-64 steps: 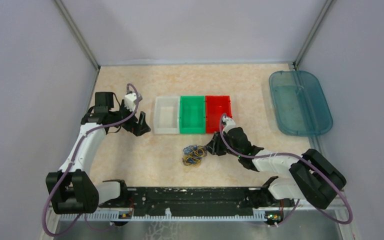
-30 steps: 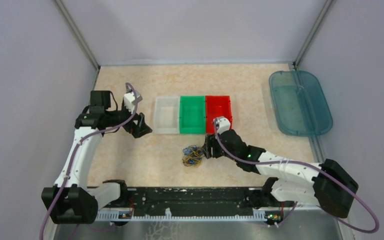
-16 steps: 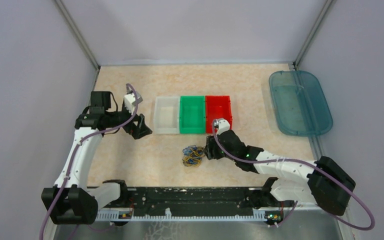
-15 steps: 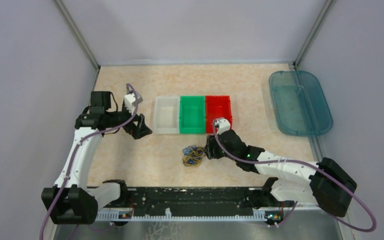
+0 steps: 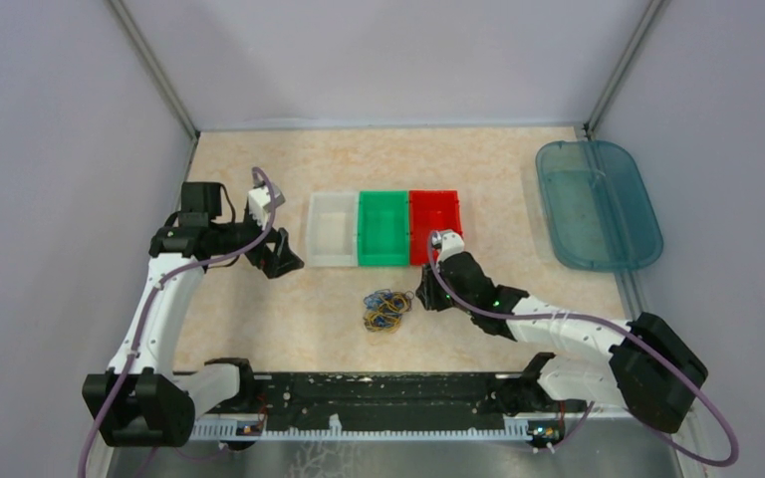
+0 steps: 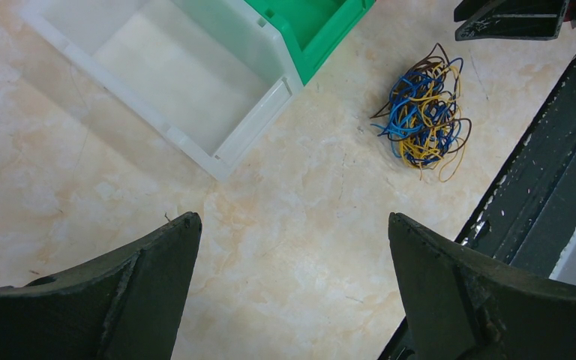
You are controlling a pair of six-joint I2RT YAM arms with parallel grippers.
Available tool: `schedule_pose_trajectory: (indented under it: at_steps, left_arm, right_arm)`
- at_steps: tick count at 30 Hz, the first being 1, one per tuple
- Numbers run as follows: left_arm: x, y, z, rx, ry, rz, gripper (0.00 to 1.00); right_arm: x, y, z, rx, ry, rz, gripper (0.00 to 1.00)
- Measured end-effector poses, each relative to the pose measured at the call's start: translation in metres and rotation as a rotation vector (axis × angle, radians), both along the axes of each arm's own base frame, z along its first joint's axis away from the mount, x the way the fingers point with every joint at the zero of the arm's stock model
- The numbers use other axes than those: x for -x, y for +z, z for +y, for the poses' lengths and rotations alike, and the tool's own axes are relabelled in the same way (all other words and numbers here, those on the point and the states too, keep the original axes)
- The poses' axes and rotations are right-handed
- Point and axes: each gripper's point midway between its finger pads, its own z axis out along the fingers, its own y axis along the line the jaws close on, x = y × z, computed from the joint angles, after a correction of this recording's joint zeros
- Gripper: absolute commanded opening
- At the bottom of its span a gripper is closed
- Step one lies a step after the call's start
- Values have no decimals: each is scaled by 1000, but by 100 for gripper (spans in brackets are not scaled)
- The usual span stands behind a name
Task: Untangle the cables
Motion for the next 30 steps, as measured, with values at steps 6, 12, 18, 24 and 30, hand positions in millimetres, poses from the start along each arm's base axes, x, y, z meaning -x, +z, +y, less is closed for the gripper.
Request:
schedule_pose_trajectory:
  at_steps: [6, 12, 18, 24, 30]
  left_arm:
    - [0, 0, 0, -2, -3, -1, 100]
    - [1, -1, 0, -3, -5, 0, 100]
    - [1, -1, 0, -3, -5, -1, 100]
    - [0, -1, 0, -5, -7, -1, 100]
    - [0, -2, 0, -8, -13, -4, 100]
  right_arm:
    - [7, -11, -1, 6, 21, 25, 38]
    - [4, -21, 5, 9, 29, 37, 38]
    - [-2, -28, 10, 9, 21, 33, 40]
    - [-12, -26, 18, -30, 2, -1, 36]
    - [-13, -36, 31, -27, 6, -20, 9]
